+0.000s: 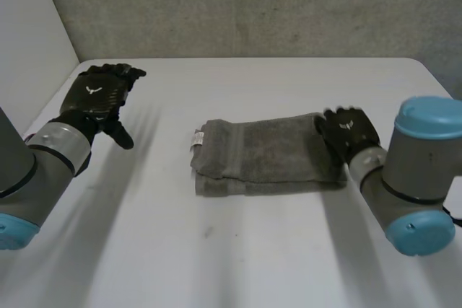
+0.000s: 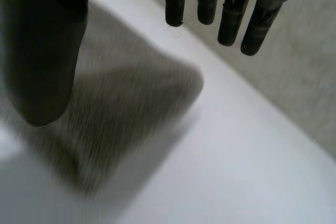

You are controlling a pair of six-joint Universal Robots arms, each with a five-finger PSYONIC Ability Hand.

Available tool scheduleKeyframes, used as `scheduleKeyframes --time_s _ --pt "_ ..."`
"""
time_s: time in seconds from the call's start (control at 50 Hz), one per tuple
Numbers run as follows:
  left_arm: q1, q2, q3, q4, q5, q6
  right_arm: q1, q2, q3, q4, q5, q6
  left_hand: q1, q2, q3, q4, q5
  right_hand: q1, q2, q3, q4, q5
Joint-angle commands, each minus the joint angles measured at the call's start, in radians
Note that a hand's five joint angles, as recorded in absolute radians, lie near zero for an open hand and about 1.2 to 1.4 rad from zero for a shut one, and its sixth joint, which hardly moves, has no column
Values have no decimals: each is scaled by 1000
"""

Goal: Fold the towel.

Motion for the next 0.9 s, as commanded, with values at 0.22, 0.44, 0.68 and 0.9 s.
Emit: scheduleKeyframes --time_s 0.22,0.44,0.68,0.9 --pt "-93 -34 20 1 -7 5 -65 121 17 -63 -66 -16 4 10 7 9 -29 978 977 978 968 982" --pt "-93 -7 14 0 -8 0 -45 69 -110 -90 -82 -75 4 10 7 9 -29 1137 1137 1137 1127 1141" --pt "-89 35 68 -2 -11 -4 397 293 -459 29 -227 -528 4 10 7 9 -29 1137 1137 1137 1127 1141" --pt "-107 1 86 1 -10 -7 391 264 -499 125 -55 -341 4 10 7 9 -29 -84 -85 -85 -95 -81"
